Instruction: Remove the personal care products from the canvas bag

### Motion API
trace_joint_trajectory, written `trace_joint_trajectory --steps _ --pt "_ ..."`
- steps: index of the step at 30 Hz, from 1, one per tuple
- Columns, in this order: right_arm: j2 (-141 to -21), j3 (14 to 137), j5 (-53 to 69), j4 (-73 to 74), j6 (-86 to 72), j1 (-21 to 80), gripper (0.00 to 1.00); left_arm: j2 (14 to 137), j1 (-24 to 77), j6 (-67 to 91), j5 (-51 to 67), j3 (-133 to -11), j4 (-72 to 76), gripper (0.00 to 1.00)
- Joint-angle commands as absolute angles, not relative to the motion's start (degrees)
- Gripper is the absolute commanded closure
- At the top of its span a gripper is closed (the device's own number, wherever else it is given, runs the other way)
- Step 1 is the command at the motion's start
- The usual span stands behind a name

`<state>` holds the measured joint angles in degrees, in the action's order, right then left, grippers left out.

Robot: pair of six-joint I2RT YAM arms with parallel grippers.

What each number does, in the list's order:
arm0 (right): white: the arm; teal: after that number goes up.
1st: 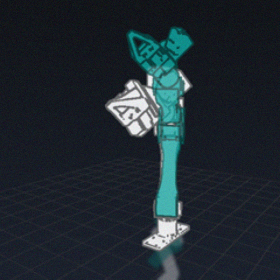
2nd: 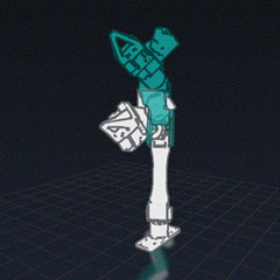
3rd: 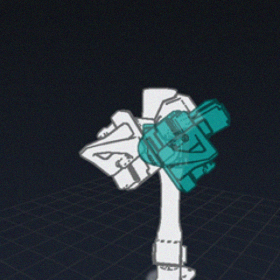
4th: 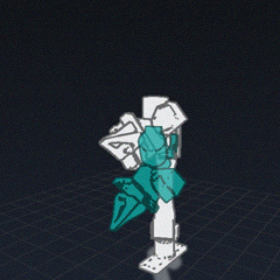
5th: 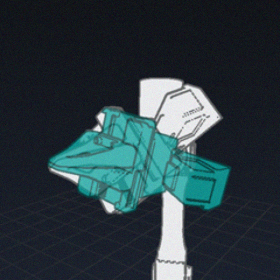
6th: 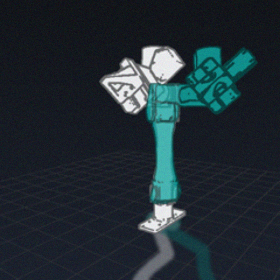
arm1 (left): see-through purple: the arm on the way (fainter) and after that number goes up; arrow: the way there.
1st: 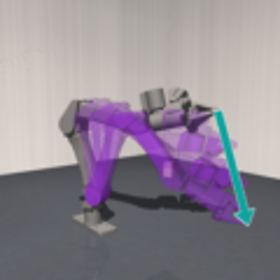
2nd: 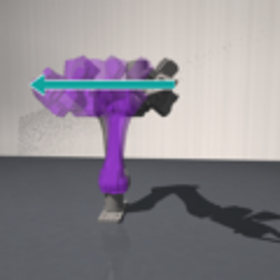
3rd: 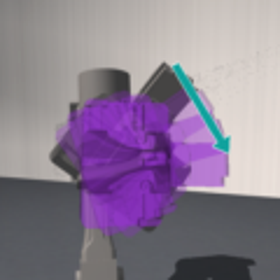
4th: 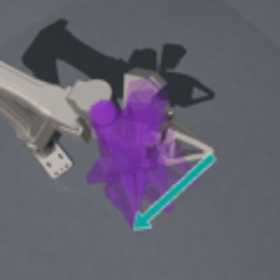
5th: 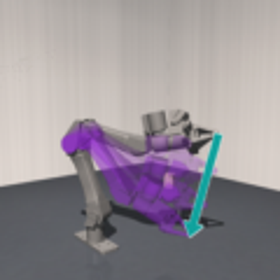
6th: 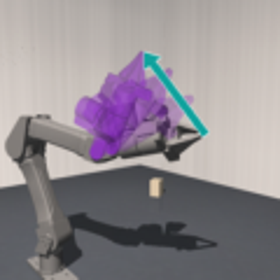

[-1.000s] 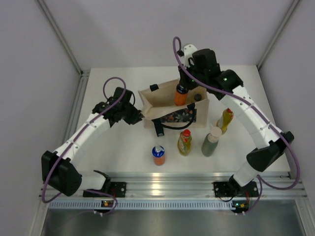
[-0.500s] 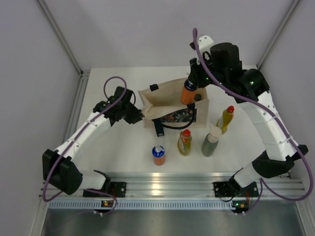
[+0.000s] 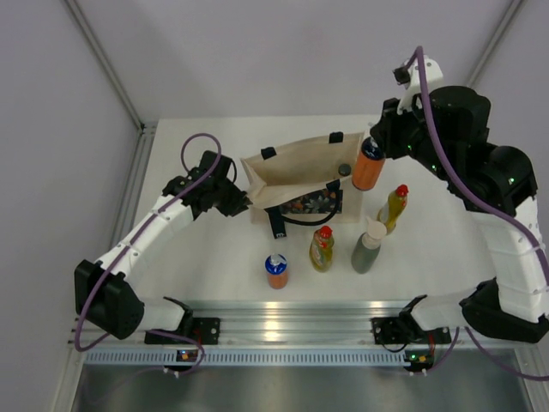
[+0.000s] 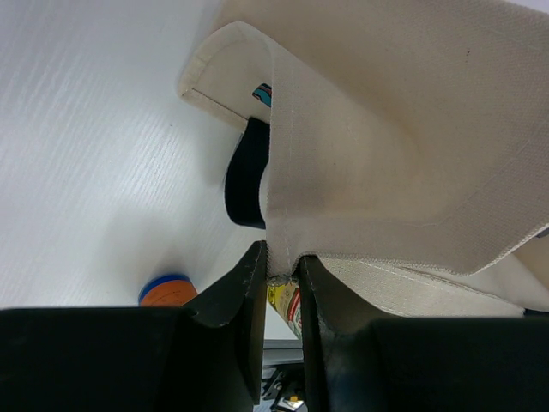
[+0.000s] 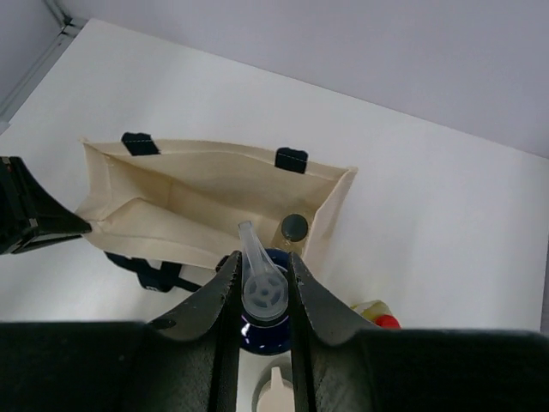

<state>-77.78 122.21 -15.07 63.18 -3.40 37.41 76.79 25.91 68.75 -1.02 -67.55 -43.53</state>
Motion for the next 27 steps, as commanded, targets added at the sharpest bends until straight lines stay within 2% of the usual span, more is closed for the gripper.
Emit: trace_joint_trajectory --steps 1,18,27 --pt "-72.52 121.65 -22.84 59.68 -5.45 37.8 1.0 77.78 25.75 67.76 -0.53 -69.35 -42.71 1.0" --pt "-55.55 91.07 -46.4 59.41 -21.52 36.39 1.0 79.28 25.84 66.62 0.69 -70.14 -42.71 1.0" --pt "-45.89 69.54 -47.02 53.09 -31.01 35.51 1.0 79.98 25.84 66.18 2.28 -70.49 -42.63 1.0"
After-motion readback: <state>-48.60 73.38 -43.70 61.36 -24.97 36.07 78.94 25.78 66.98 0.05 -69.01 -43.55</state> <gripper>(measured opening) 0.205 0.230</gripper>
